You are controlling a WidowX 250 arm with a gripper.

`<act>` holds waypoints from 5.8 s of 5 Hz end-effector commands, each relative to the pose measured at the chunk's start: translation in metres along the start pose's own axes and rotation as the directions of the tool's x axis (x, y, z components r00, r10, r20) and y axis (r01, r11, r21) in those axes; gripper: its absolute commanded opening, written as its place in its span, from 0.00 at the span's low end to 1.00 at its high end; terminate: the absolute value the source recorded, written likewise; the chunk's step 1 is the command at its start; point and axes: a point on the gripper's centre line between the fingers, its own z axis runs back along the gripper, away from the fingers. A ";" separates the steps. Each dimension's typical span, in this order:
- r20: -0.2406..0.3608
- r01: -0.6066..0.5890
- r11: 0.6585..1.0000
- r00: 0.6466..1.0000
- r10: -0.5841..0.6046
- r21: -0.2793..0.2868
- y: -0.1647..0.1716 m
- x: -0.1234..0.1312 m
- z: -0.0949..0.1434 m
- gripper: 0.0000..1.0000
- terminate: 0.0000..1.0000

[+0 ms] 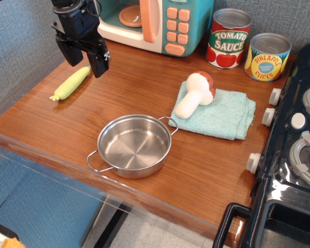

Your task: Put the metal pot to the right of the spoon.

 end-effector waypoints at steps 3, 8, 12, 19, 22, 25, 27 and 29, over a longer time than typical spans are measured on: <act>0.014 0.091 0.996 0.996 -0.091 -0.005 -0.035 -0.008 0.014 1.00 0.00; -0.140 0.229 0.972 0.962 -0.234 -0.049 -0.101 -0.039 -0.017 1.00 0.00; -0.137 0.244 0.968 0.959 -0.249 -0.055 -0.104 -0.045 -0.020 0.00 0.00; -0.118 0.025 0.999 0.993 -0.021 0.037 0.009 0.037 -0.030 0.00 0.00; -0.013 0.080 0.989 0.997 -0.079 0.125 0.004 0.050 0.012 1.00 0.00; -0.004 0.067 0.993 0.998 -0.066 0.097 -0.009 0.045 0.044 1.00 0.00; -0.004 0.067 0.993 0.998 -0.066 0.097 -0.009 0.045 0.044 1.00 0.00; -0.004 0.067 0.993 0.998 -0.066 0.097 -0.009 0.045 0.044 1.00 0.00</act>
